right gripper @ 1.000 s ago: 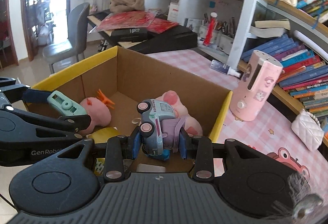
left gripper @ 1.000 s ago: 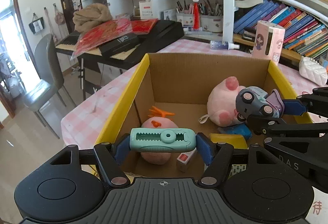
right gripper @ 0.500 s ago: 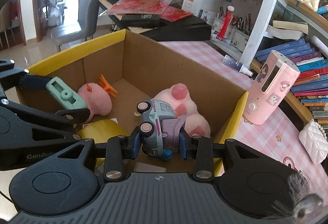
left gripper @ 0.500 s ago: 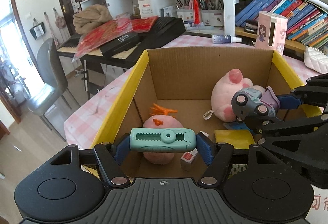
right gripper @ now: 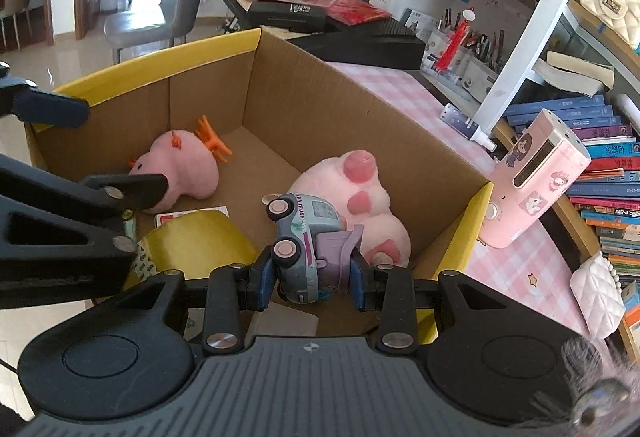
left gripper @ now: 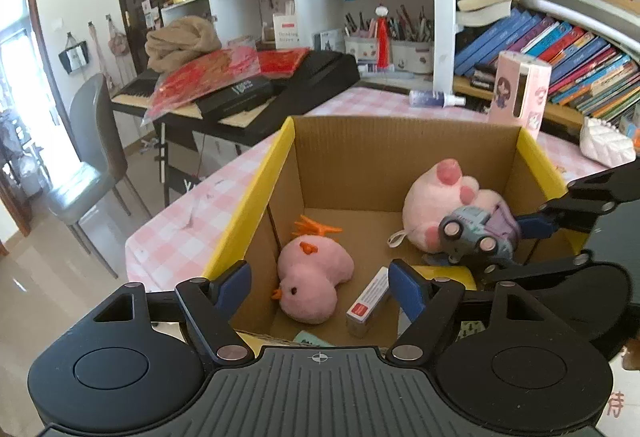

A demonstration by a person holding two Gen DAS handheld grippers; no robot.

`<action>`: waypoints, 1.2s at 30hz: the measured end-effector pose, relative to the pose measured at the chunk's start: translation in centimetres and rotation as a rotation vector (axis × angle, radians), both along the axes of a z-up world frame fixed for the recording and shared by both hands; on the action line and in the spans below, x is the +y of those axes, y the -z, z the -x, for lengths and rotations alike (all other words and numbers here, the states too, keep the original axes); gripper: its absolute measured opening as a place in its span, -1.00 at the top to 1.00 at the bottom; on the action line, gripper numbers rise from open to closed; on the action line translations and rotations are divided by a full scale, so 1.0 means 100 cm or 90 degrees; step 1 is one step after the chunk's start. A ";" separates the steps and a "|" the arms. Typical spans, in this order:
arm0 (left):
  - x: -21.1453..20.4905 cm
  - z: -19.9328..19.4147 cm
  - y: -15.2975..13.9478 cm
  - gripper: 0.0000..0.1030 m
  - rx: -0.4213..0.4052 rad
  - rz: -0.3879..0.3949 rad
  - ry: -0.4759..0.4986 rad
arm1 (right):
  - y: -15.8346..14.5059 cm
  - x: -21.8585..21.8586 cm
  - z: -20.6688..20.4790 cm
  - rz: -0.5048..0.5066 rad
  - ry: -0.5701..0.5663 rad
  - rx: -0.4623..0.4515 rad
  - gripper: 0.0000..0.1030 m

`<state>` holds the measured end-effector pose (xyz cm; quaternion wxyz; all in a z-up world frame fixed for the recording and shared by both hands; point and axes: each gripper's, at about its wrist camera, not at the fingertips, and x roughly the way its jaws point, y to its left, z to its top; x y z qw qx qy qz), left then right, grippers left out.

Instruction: Organize objects

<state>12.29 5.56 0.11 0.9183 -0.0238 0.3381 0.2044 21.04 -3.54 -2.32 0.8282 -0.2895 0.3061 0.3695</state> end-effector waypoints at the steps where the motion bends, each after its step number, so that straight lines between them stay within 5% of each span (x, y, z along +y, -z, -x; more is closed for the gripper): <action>1: -0.001 0.002 -0.003 -0.50 -0.006 -0.001 0.003 | 0.000 0.000 0.000 0.002 0.000 0.001 0.33; 10: 0.001 0.023 -0.020 -0.59 -0.050 -0.004 0.023 | -0.005 0.000 0.003 -0.017 0.031 0.006 0.33; 18: 0.011 0.045 -0.030 -0.74 -0.080 0.038 0.029 | -0.029 -0.013 0.046 -0.067 0.083 -0.059 0.11; 28: -0.002 0.092 -0.034 -0.89 -0.100 0.029 0.086 | -0.044 -0.038 0.128 -0.141 0.248 -0.075 -0.68; 36: -0.015 0.131 -0.024 -0.97 -0.084 0.034 0.126 | -0.034 -0.066 0.184 -0.170 0.417 -0.054 -0.83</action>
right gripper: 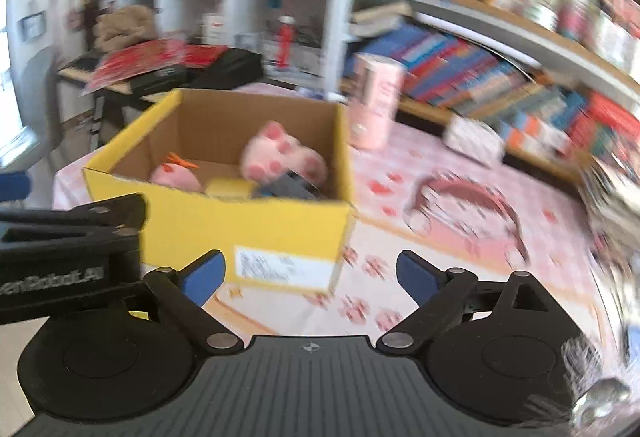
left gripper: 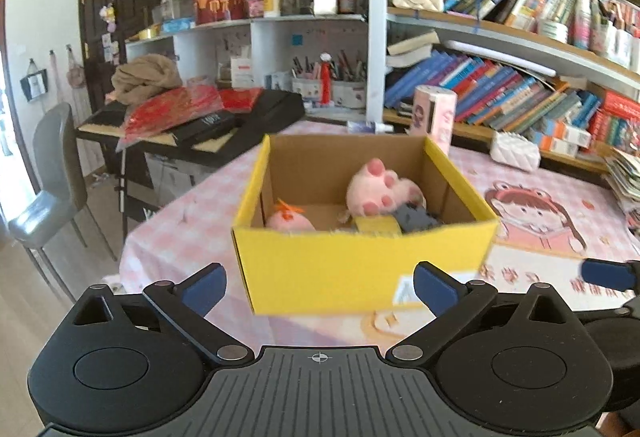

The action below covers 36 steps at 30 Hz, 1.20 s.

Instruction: Organize objects

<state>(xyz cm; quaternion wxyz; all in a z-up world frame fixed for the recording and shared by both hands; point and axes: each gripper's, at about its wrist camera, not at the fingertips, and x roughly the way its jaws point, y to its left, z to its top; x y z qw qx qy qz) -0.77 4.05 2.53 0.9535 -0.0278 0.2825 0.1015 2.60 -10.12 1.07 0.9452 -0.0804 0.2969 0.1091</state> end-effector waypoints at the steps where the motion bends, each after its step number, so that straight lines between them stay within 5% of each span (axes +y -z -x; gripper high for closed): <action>1: -0.003 0.003 0.002 -0.97 0.005 0.006 0.008 | 0.002 -0.005 0.006 0.003 0.020 -0.003 -0.85; 5: -0.010 0.010 0.009 -0.98 0.029 0.023 0.056 | 0.011 -0.022 0.030 0.012 0.091 -0.003 -0.95; 15: -0.031 0.015 0.012 -0.98 0.033 -0.047 0.068 | 0.018 -0.063 0.039 0.005 0.251 0.037 -1.00; 36: -0.051 0.012 0.021 -0.99 0.086 -0.041 0.067 | 0.013 -0.068 0.047 0.045 0.247 0.036 -1.00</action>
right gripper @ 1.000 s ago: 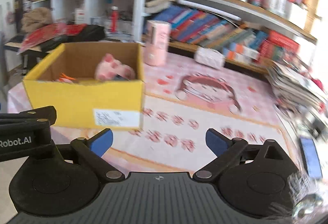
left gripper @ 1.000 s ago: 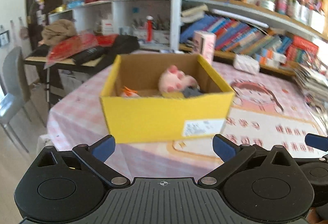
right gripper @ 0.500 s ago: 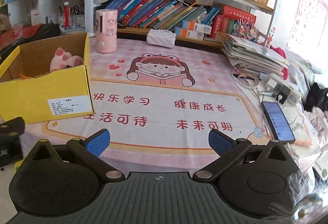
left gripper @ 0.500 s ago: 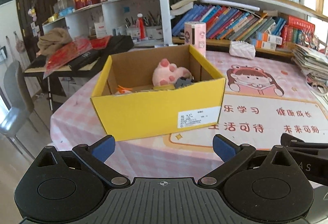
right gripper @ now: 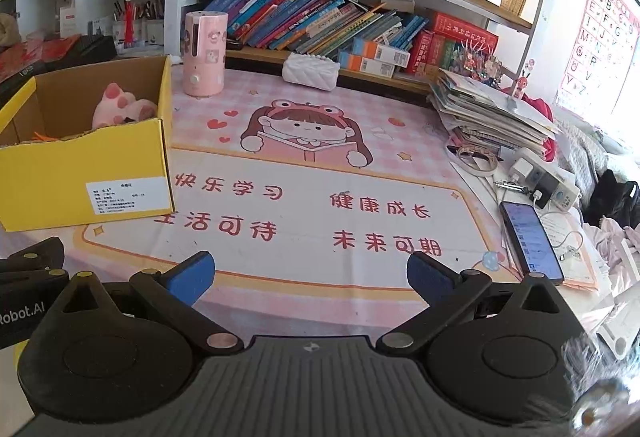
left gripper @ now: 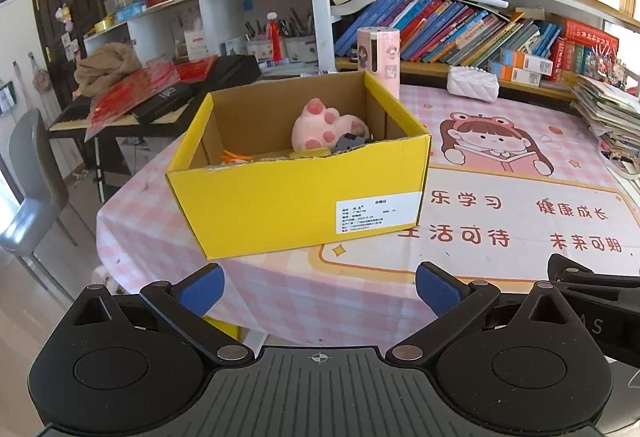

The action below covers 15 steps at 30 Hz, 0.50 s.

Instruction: Organize objects

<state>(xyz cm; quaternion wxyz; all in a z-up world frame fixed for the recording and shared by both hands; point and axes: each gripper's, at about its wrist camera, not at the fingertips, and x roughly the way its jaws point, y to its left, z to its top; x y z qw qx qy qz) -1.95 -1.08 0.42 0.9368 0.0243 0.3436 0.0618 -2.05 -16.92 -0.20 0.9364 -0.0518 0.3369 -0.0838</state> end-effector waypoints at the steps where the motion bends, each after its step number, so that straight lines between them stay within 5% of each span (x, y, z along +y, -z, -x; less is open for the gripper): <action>1: -0.001 0.000 0.000 -0.99 0.000 0.000 0.001 | 0.000 -0.001 0.000 -0.002 0.001 0.001 -1.00; 15: -0.013 -0.001 -0.001 -0.99 -0.009 -0.027 0.003 | -0.001 -0.012 0.002 -0.025 0.019 0.007 -1.00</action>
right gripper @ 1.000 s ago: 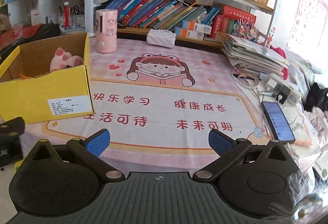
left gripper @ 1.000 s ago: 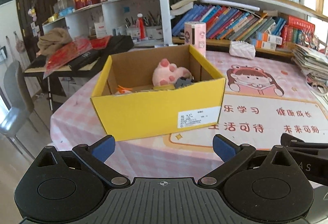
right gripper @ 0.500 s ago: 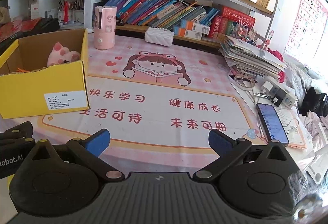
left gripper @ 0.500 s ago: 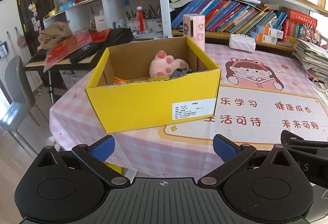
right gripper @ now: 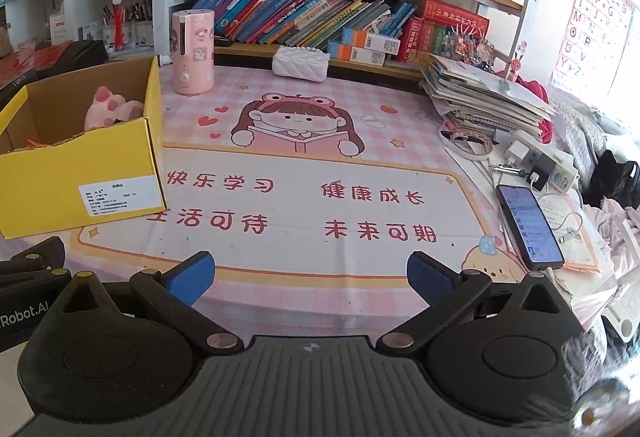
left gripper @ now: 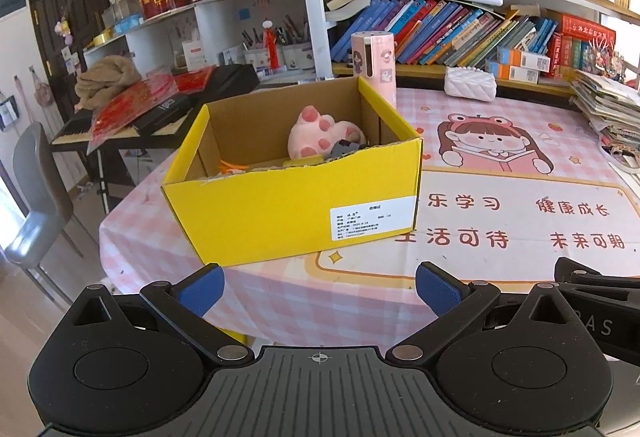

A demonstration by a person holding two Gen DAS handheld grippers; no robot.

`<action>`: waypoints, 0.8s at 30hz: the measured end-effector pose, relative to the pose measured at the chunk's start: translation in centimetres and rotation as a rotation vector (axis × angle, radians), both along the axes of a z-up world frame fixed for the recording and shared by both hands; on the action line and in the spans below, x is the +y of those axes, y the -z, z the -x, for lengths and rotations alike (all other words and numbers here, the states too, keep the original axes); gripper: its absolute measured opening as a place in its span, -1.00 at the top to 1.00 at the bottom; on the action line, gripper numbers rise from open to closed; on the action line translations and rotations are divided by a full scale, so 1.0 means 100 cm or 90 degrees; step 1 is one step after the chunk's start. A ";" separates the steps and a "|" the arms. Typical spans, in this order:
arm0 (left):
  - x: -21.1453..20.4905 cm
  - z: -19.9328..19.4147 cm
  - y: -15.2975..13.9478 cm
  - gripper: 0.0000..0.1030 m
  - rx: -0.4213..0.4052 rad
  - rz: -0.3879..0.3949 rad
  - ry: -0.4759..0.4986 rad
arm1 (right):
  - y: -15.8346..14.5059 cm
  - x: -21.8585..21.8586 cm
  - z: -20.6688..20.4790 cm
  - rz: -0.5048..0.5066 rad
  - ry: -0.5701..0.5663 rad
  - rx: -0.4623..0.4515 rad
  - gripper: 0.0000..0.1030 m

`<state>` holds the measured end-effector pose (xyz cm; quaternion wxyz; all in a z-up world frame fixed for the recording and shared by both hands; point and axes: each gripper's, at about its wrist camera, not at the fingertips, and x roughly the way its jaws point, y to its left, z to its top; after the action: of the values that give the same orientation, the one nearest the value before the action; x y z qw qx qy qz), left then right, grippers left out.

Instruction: Organize objects

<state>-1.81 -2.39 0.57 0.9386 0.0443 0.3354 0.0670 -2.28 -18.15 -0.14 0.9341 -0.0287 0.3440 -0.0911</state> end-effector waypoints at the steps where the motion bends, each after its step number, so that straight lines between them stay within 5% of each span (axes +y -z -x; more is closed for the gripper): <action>1: -0.001 0.000 0.000 -0.99 0.000 -0.001 0.000 | 0.000 0.000 0.000 0.001 0.001 0.000 -1.00; 24: 0.003 -0.003 0.003 -0.98 0.005 0.007 -0.008 | 0.003 0.003 -0.003 0.006 0.009 0.009 -1.00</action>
<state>-1.47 -2.08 0.23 0.9371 0.0372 0.3400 0.0704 -1.93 -17.89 -0.42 0.9307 -0.0312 0.3506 -0.0991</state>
